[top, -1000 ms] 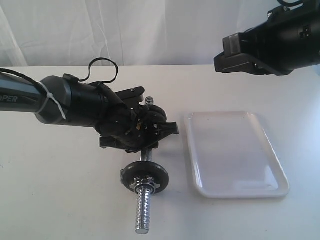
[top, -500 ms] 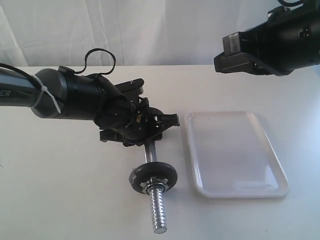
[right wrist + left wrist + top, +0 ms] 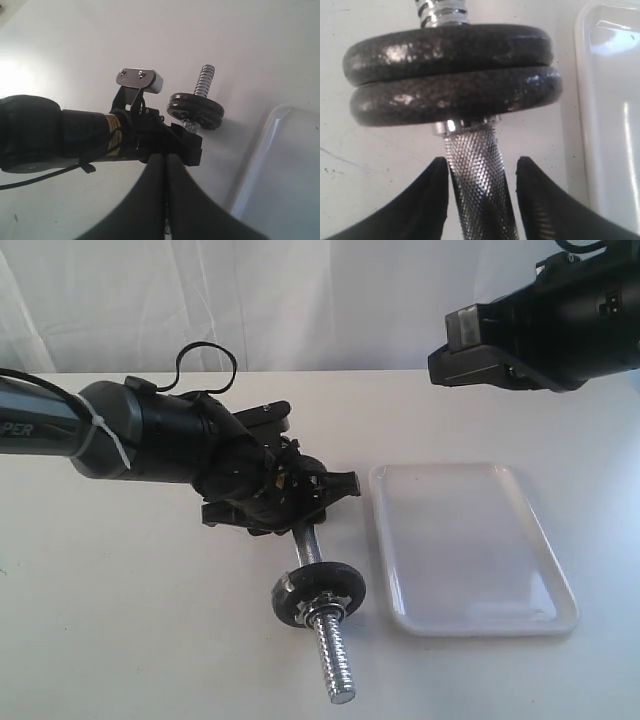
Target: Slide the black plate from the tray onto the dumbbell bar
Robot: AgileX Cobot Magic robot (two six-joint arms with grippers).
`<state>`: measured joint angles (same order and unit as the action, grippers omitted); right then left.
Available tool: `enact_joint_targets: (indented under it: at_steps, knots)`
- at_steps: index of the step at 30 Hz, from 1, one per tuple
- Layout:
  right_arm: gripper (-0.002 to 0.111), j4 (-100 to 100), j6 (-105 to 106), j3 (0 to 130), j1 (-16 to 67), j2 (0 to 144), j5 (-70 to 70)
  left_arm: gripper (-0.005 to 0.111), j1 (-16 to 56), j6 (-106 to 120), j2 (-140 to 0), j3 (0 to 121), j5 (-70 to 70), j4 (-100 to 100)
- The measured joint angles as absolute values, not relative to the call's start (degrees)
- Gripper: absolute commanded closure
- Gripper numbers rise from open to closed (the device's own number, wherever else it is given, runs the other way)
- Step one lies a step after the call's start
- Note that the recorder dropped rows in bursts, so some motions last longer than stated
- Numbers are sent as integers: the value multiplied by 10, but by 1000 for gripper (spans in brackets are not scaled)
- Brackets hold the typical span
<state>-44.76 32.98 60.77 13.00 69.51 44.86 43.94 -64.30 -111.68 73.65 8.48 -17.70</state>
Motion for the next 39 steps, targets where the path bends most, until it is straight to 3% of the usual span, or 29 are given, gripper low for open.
enact_joint_targets:
  at_steps: [20,26,39]
  knots:
    - [108,-448,330,608,130,695,449,58,439,-619,-1124,737,91,-177]
    - [108,-448,330,608,130,695,449,46,439,-562,-1096,738,151,-177]
    - [108,-448,330,608,130,695,449,46,439,-532,-1079,738,181,-180]
